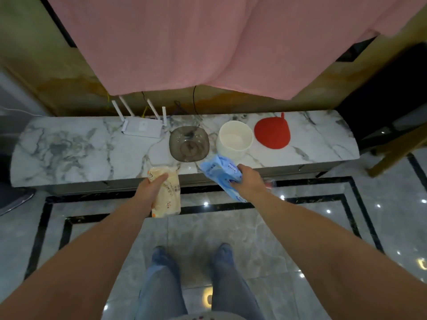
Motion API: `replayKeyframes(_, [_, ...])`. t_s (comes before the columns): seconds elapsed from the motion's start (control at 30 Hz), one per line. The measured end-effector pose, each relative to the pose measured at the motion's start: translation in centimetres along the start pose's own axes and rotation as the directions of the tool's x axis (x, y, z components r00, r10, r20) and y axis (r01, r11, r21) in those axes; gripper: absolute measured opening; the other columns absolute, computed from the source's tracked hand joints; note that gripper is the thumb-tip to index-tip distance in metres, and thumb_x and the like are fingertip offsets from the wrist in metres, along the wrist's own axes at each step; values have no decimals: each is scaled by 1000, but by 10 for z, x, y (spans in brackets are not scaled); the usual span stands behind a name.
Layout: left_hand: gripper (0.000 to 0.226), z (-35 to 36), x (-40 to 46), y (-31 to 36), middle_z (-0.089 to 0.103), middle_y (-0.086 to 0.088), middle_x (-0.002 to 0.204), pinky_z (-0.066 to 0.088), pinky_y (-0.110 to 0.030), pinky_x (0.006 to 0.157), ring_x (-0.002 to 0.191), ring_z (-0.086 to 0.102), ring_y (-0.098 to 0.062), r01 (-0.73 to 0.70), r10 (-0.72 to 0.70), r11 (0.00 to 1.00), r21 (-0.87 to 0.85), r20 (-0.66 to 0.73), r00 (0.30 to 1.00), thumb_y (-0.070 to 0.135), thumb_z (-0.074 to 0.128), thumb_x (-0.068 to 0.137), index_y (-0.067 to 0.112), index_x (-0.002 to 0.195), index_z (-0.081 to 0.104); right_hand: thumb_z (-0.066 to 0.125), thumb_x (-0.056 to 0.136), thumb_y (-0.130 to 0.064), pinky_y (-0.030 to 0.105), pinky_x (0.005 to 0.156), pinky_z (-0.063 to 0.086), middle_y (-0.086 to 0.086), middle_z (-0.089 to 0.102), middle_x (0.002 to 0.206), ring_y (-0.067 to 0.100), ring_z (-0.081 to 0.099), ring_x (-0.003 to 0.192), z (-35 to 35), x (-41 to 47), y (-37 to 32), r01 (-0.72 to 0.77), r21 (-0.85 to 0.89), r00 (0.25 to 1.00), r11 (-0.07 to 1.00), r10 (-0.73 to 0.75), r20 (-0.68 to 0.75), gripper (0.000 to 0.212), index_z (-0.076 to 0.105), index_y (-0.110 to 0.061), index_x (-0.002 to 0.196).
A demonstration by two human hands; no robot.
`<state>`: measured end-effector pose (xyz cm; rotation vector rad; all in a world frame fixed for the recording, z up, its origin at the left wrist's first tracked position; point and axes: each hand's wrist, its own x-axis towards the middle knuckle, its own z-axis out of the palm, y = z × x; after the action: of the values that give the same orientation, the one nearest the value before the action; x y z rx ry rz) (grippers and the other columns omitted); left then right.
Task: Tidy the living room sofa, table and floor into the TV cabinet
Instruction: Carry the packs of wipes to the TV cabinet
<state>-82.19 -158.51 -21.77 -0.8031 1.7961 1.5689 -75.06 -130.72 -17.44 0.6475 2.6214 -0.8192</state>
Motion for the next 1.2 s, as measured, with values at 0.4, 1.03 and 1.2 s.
replayKeyframes(0.4, [47, 63, 78, -28, 67, -6, 117, 50, -50, 94, 105, 63, -30, 62, -66, 991, -117, -30, 997, 42, 73, 85, 20, 125, 60, 64, 92, -33, 38, 86, 53, 10, 64, 117, 30, 63, 104, 59, 105, 75, 125, -441, 923, 889, 59, 380, 41, 54, -23, 130])
replayKeyframes(1.03, [29, 117, 290, -189, 67, -6, 116, 47, -58, 100, 109, 62, -31, 142, -140, 985, -96, 26, 990, 37, 71, 88, 28, 114, 61, 58, 96, -23, 40, 90, 53, 13, 62, 120, 32, 63, 108, 276, 297, 164, 190, -599, 895, 777, 114, 431, 30, 61, -13, 123])
replayKeyframes(1.2, [34, 117, 325, -208, 70, -5, 114, 49, -57, 98, 105, 65, -29, 145, -148, 972, -185, -1, 989, 38, 72, 87, 26, 118, 64, 62, 95, -21, 37, 95, 49, 11, 60, 129, 32, 59, 118, 305, 335, 171, 94, -570, 925, 816, 140, 352, 33, 62, -12, 126])
